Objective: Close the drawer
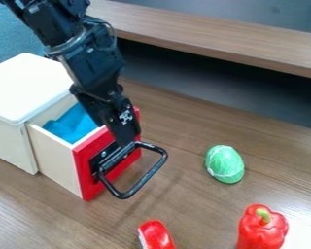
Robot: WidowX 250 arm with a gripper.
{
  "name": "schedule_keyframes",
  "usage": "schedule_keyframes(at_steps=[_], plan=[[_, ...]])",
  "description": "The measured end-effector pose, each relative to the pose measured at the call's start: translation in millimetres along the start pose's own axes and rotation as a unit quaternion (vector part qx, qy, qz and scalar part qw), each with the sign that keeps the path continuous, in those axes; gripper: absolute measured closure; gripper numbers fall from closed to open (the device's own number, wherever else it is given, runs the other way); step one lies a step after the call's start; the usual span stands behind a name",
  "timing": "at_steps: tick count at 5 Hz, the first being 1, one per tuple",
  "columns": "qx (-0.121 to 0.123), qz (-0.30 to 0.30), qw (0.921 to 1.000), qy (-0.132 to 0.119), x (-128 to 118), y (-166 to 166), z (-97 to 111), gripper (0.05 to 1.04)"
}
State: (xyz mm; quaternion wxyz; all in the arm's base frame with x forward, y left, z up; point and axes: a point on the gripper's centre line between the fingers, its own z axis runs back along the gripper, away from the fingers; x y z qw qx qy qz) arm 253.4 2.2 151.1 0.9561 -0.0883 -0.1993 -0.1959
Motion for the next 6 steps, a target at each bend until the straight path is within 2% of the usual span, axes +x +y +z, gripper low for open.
schedule_keyframes(at_steps=[1, 2, 3, 4, 5, 6], plan=[[-0.004, 0.006, 1.0, 0.007, -2, 0, -4, 0.085], [-0.007, 0.01, 0.9996, 0.027, 11, -8, -22, 0.085], [-0.006, 0.019, 0.9994, 0.028, 26, -15, -32, 0.085], [-0.003, 0.057, 0.998, 0.028, 37, -23, -40, 0.085], [0.013, 0.106, 0.9939, 0.03, 46, -25, -44, 0.085], [0.043, 0.145, 0.987, 0.054, 50, -25, -51, 0.085]])
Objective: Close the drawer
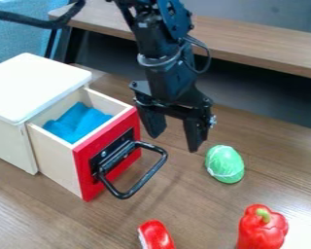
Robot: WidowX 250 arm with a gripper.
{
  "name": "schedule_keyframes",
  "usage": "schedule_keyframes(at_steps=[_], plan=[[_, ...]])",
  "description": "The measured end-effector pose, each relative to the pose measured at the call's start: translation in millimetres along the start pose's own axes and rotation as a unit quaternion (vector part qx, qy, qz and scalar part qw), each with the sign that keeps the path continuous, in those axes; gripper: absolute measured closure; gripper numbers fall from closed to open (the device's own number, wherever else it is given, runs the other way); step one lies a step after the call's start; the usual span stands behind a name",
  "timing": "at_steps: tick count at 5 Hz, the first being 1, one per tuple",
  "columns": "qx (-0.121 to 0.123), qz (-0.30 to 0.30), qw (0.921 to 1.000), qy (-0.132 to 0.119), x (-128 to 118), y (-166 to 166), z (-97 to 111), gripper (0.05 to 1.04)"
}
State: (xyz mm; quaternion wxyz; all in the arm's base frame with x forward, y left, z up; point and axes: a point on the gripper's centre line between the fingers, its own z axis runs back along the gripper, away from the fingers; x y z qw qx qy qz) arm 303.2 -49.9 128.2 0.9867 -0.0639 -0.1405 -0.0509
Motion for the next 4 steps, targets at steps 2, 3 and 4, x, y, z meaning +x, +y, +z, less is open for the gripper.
schedule_keyframes(at_steps=[2, 3, 4], plan=[[0.039, 0.017, 0.9974, 0.059, 8, 6, -10, 0.085], [0.049, 0.003, 0.9967, 0.064, 8, 14, -11, 0.085], [0.066, 0.009, 0.9956, 0.067, 9, 27, -19, 0.085]])
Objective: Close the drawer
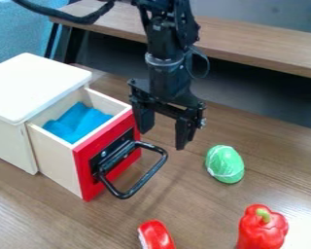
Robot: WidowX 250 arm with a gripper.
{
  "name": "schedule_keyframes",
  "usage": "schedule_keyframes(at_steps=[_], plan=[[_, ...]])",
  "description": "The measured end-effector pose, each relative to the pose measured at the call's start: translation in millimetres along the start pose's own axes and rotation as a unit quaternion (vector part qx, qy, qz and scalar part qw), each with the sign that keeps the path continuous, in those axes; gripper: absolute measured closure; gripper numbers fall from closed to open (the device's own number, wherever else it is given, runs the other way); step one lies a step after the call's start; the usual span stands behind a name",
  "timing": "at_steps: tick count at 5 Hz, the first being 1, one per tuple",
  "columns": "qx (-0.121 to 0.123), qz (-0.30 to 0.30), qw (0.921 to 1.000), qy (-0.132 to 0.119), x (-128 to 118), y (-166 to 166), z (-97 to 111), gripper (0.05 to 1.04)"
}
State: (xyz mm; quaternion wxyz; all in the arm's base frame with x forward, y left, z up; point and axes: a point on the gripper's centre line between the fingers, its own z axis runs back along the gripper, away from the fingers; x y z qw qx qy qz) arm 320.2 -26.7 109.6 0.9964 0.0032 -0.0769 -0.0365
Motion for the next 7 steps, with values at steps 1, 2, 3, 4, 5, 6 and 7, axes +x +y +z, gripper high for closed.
schedule_keyframes(at_steps=[1, 2, 3, 4, 5, 6, 7], plan=[[0.006, -0.002, 0.9999, 0.009, -3, 5, -7, 0.085], [0.01, 0.004, 0.9998, 0.014, -9, 14, -15, 0.085], [0.016, 0.009, 0.9992, 0.035, -16, 26, -29, 0.085], [0.024, 0.009, 0.999, 0.037, -16, 31, -29, 0.085], [0.044, 0.011, 0.998, 0.043, -19, 41, -28, 0.085], [0.063, 0.009, 0.9966, 0.053, -22, 48, -27, 0.085], [0.079, 0.011, 0.9953, 0.055, -22, 55, -25, 0.085]])
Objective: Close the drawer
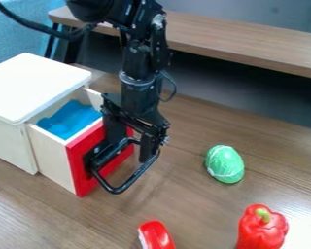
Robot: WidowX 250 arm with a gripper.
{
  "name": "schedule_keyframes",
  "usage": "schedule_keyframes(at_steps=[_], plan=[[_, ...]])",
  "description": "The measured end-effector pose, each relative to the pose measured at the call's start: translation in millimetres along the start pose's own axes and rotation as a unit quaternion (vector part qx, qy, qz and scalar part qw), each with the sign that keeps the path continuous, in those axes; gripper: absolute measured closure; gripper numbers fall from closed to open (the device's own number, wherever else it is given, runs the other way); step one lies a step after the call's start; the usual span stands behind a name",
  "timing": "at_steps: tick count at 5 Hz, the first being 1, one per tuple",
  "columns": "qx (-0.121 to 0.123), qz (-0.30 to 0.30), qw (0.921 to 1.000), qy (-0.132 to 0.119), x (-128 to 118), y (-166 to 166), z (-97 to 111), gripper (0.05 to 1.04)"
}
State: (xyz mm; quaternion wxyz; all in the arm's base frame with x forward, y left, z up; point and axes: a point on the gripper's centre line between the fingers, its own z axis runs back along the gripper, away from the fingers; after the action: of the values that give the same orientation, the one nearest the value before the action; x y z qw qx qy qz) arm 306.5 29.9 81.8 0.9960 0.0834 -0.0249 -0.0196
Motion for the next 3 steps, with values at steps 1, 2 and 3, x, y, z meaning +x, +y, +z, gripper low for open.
schedule_keyframes(at_steps=[1, 2, 3], plan=[[0.014, 0.006, 0.9999, 0.001, -1, 10, -1, 0.085], [0.02, 0.02, 0.9996, 0.005, -3, 23, -3, 0.085], [0.022, 0.041, 0.9989, 0.006, -6, 42, -3, 0.085]])
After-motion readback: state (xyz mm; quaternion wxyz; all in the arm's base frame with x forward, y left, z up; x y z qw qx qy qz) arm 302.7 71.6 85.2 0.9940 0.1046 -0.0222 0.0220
